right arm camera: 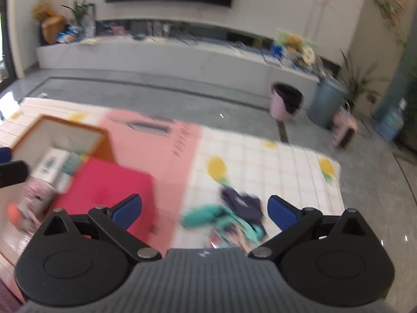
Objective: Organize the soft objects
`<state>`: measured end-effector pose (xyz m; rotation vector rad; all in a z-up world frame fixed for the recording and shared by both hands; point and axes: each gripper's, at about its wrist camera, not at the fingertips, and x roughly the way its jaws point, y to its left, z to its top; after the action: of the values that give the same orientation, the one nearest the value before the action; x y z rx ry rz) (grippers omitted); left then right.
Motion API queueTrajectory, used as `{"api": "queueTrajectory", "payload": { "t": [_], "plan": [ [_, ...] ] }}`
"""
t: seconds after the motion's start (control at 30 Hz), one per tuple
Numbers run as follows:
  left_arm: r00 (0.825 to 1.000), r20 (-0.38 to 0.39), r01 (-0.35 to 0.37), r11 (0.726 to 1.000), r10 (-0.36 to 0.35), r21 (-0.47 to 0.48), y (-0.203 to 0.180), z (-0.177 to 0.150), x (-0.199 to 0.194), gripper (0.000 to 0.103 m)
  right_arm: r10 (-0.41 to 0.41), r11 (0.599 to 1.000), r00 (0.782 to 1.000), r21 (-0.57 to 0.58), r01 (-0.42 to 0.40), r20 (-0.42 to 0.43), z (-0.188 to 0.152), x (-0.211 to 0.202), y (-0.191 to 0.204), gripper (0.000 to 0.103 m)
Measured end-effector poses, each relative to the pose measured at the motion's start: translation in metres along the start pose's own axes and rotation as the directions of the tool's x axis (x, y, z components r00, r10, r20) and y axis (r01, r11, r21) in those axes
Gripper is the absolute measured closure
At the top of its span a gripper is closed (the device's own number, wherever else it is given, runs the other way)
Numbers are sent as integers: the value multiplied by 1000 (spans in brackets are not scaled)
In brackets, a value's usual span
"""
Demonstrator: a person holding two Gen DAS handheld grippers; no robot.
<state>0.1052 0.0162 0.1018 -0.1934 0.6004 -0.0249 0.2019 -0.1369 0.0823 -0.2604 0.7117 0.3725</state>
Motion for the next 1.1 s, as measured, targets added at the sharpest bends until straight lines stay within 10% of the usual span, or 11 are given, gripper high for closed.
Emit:
{"api": "queueTrajectory", "payload": {
  "t": [0.5, 1.1],
  "plan": [
    [995, -84, 58, 994, -50, 89, -83, -46, 40, 27, 60, 932, 958, 360, 48, -281, -98, 137, -105, 3],
    [998, -47, -40, 987, 48, 154, -136, -33, 30, 28, 26, 955, 938, 286, 79, -346, -129, 171, -103, 14]
  ]
}}
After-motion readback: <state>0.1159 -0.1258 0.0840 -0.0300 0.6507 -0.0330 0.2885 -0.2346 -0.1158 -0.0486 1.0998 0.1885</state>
